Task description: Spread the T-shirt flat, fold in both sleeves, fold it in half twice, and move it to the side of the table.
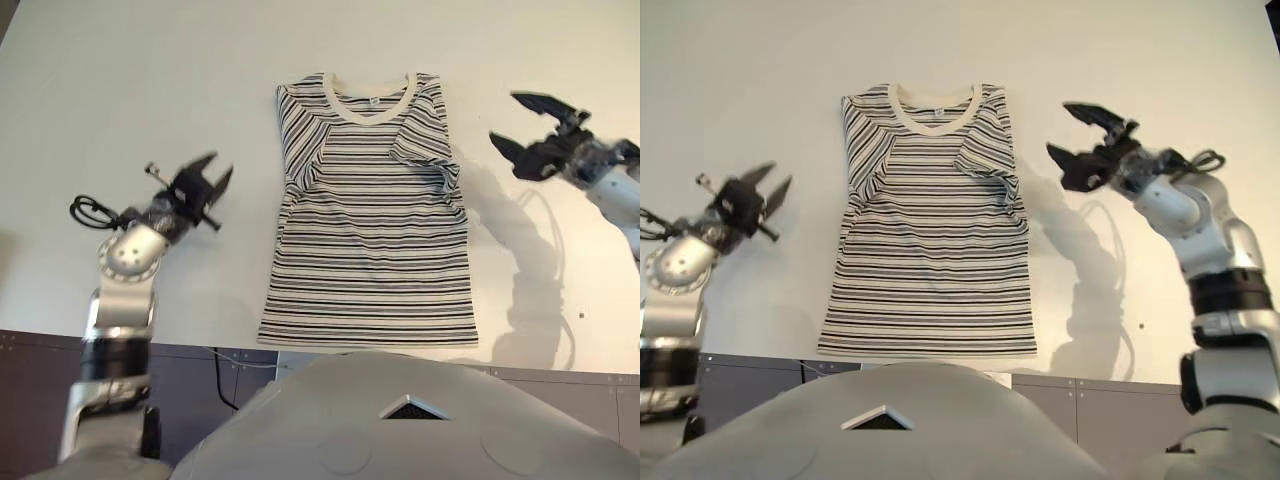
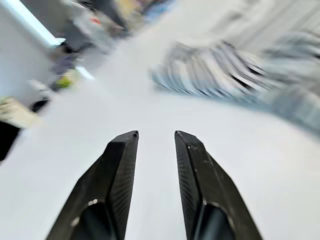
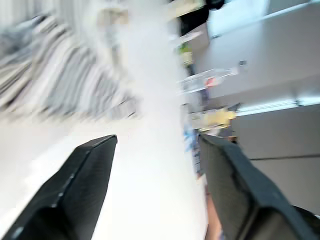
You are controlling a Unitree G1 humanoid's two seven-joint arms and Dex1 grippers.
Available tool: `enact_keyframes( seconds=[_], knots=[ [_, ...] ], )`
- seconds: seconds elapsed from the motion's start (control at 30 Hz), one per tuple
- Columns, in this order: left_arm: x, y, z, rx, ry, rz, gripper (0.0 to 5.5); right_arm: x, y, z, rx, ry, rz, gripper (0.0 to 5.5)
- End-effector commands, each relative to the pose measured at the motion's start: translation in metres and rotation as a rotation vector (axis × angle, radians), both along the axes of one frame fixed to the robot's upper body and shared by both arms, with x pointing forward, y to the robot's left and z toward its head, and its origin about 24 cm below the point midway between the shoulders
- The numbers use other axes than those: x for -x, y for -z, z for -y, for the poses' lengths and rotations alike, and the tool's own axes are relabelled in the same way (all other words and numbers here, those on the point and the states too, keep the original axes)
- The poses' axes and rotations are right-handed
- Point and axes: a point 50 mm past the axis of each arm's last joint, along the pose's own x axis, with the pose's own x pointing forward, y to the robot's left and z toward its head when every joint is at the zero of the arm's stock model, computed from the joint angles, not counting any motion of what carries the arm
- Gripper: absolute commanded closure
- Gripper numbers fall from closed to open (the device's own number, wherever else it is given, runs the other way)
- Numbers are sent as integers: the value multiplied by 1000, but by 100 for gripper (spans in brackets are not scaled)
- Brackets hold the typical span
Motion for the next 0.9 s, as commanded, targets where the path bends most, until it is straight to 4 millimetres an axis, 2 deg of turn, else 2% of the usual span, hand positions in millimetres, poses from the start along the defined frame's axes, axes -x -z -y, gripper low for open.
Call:
enact_keyframes(
  seconds=[0.03, 0.1, 0.23, 0.33, 0.43, 0.53, 0.6, 0.7, 0.77, 0.83, 0.9],
  knots=[
    [16, 3, 2, -50, 117, -92, 415, 29, 23, -34, -47, -113, -90, 179],
    [11, 4, 9, -35, 130, -78, 415, 36, 30, -49, -92, -83, -85, 171],
    [21, 12, 7, -66, 113, -66, 415, 30, 20, -35, -118, 119, 50, 171],
    [34, 22, 7, -141, 210, -111, 415, 24, 23, -36, -135, 186, 91, 171],
    [39, 27, 6, -216, 331, -146, 415, 21, 43, -58, -132, 163, 62, 171],
    [40, 28, 4, -226, 355, -147, 415, 22, 52, -81, -148, 114, 24, 171],
    [42, 30, 4, -218, 356, -149, 415, 24, 57, -86, -121, 81, -12, 171],
    [45, 32, 6, -207, 358, -148, 415, 29, 59, -79, -67, 50, -45, 171],
    [48, 32, 6, -211, 366, -152, 415, 29, 47, -68, -62, 42, -16, 171],
    [52, 30, 5, -215, 374, -145, 415, 34, 23, -59, -128, 18, 38, 171],
    [70, 22, 5, -214, 388, -134, 415, 51, 1, -51, -131, -110, 78, 171]
  ],
)
